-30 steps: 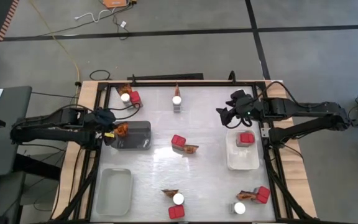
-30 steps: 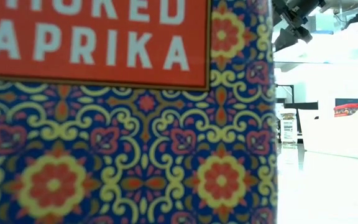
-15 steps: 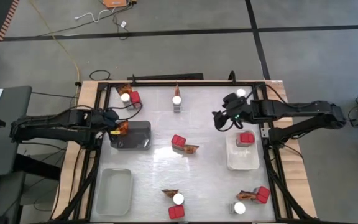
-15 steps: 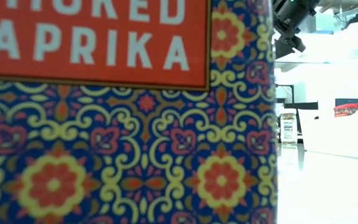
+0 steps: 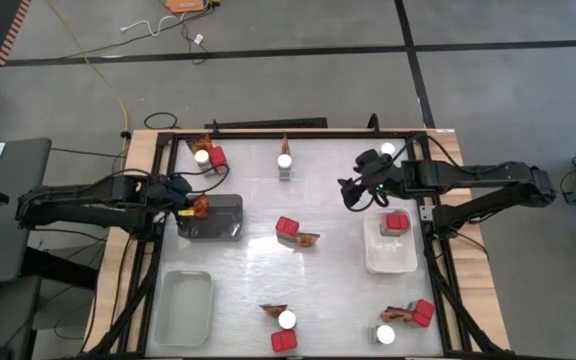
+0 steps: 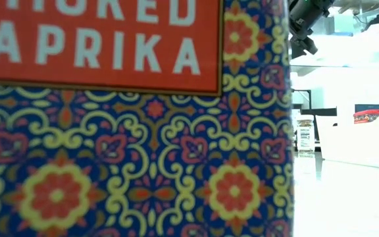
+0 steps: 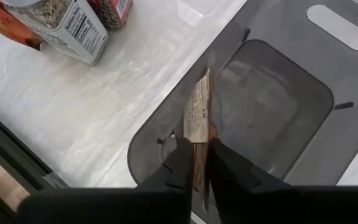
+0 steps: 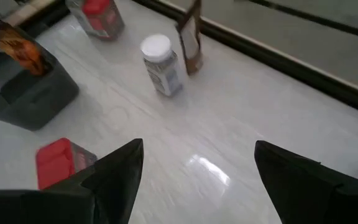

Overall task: Sort spices by type
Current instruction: Put the orange spice pack into the black bin, then put the white spice bottle into the gray bin

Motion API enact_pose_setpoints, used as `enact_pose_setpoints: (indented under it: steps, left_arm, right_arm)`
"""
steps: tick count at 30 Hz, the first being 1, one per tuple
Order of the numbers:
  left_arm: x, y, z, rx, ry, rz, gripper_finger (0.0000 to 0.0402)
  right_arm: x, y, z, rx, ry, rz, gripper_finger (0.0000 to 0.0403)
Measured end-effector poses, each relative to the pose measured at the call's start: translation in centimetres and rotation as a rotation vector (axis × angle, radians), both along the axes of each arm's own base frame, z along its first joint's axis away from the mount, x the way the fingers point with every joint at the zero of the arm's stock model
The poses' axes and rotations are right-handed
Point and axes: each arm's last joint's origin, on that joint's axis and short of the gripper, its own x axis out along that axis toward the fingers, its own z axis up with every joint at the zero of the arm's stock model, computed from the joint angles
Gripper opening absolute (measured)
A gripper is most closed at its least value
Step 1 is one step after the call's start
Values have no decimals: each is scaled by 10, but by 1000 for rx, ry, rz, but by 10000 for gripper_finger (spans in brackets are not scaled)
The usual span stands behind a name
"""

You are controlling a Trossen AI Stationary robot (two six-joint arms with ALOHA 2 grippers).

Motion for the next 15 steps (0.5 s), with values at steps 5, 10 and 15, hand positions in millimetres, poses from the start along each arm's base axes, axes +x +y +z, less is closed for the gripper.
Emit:
enact_pose_setpoints:
  steps: [5, 10, 15]
  left_arm:
    - [0, 0, 0, -1, -2, 3, 99]
    - [0, 0, 0, -6, -6, 11, 134]
    - [0, -1, 0, -43, -22, 32, 141]
  right_arm:
    - [4, 0, 4, -32, -40, 26, 333]
    - [3, -6, 4, -32, -41, 3, 333]
    - [3, -11, 4, -33, -41, -20, 333]
